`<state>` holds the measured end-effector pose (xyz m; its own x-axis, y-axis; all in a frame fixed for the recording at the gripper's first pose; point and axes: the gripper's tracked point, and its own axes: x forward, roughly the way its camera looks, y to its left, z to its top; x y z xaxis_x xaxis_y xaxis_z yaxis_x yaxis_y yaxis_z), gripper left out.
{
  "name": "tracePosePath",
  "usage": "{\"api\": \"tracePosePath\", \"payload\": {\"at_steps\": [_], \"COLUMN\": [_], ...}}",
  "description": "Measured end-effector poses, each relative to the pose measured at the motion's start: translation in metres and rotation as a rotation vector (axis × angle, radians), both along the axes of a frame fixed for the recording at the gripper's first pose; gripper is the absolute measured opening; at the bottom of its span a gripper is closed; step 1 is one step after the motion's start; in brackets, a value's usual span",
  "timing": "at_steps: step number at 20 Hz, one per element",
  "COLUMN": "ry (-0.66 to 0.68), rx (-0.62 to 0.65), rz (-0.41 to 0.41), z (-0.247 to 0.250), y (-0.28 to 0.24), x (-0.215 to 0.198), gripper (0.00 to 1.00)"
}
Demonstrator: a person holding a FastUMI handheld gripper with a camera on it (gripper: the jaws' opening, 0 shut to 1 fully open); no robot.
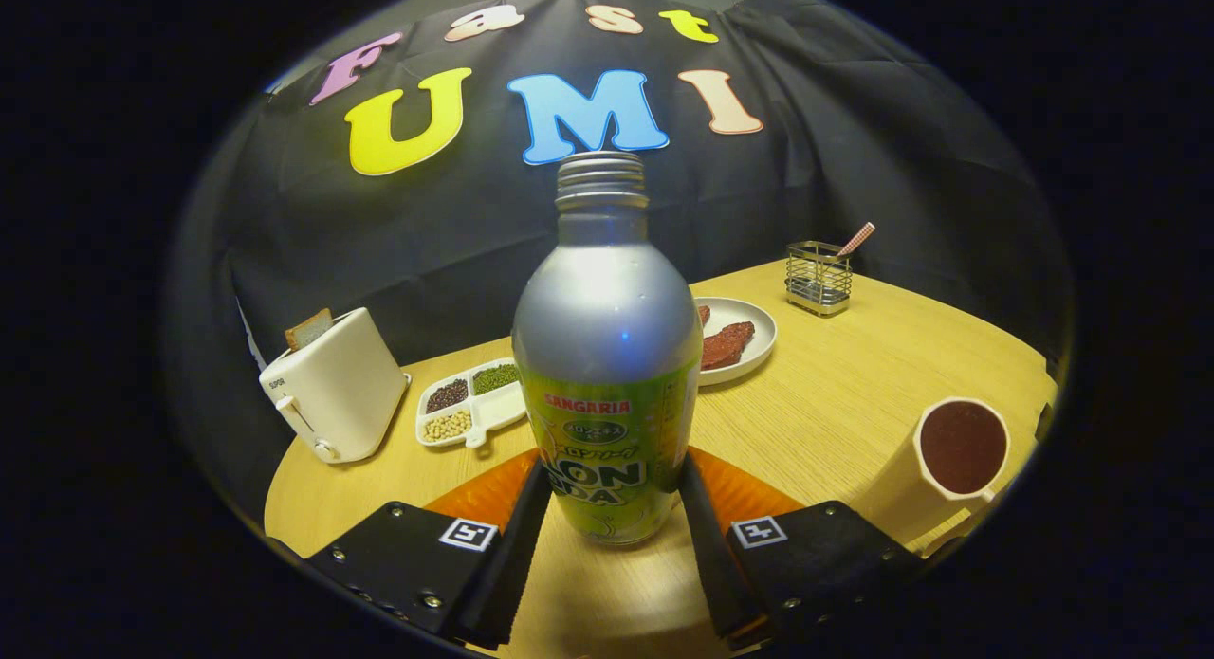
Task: Take the bottle from table, then pour the juice into the cup, finally place the bottle on the coaster
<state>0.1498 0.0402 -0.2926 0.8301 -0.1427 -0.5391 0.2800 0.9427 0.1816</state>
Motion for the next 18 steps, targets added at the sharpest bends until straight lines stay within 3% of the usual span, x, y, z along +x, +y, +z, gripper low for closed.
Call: {"api": "tracePosePath", "payload": {"at_steps": [4, 8, 18], "ry": [0.005, 0.004, 0.019], "rx": [-0.069, -0.084, -0.127], "rz": [0.009, 0.068, 0.113], "z": [-0.008, -0.016, -0.031], "y": [-0.011, -0.007, -0.004], "x": [0.014, 0.03, 0.032], "gripper": [0.75, 0.75, 0.78]}}
